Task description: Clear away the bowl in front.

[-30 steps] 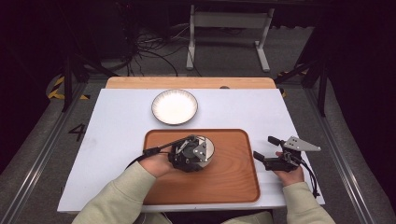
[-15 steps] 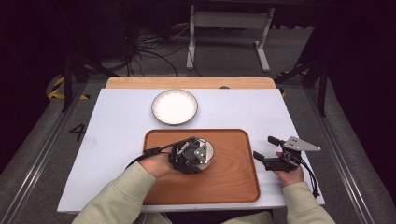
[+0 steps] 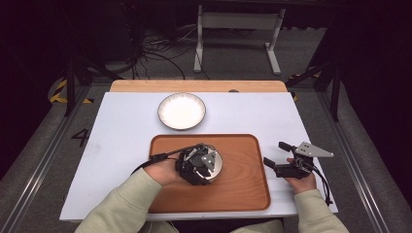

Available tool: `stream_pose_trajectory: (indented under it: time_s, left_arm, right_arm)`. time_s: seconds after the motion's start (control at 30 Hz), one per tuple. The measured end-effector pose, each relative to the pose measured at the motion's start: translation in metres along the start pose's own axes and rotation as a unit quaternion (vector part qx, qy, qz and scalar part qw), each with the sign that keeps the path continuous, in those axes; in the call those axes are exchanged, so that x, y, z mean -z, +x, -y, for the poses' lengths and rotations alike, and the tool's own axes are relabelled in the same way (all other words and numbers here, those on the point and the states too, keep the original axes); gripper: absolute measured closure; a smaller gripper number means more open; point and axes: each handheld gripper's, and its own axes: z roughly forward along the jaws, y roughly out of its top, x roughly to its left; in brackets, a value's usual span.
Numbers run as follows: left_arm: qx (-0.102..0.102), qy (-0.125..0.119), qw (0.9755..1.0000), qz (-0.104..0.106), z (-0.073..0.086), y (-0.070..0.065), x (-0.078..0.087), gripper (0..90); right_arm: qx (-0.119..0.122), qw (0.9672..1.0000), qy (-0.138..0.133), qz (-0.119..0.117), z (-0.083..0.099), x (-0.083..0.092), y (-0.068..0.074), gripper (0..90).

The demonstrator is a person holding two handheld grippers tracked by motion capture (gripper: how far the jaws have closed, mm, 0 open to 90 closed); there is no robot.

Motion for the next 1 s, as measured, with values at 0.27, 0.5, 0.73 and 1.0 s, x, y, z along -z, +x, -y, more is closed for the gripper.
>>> stream_pose_trajectory:
  time_s: [0.27, 0.5, 0.73, 1.0]
  left_arm:
    - [0.025, -0.036, 0.9988, 0.022, 0.004, 0.006, 0.011, 50.1]
    - [0.074, -0.132, 0.9883, -0.022, 0.018, 0.008, 0.035, 32.8]
    - [0.105, -0.191, 0.9743, -0.057, 0.028, 0.001, 0.051, 24.9]
    - [0.138, -0.245, 0.9563, -0.08, 0.041, -0.002, 0.062, 22.2]
  right_arm:
    - [-0.002, 1.0, 0.0, -0.001, 0.0, 0.0, 0.0, 3.8]
    - [-0.007, 1.0, -0.004, -0.003, 0.0, 0.001, -0.001, 3.8]
    - [-0.006, 0.9999, -0.01, -0.005, -0.001, 0.001, -0.002, 3.5]
    - [-0.006, 0.9998, -0.012, -0.011, -0.001, 0.0, -0.001, 3.5]
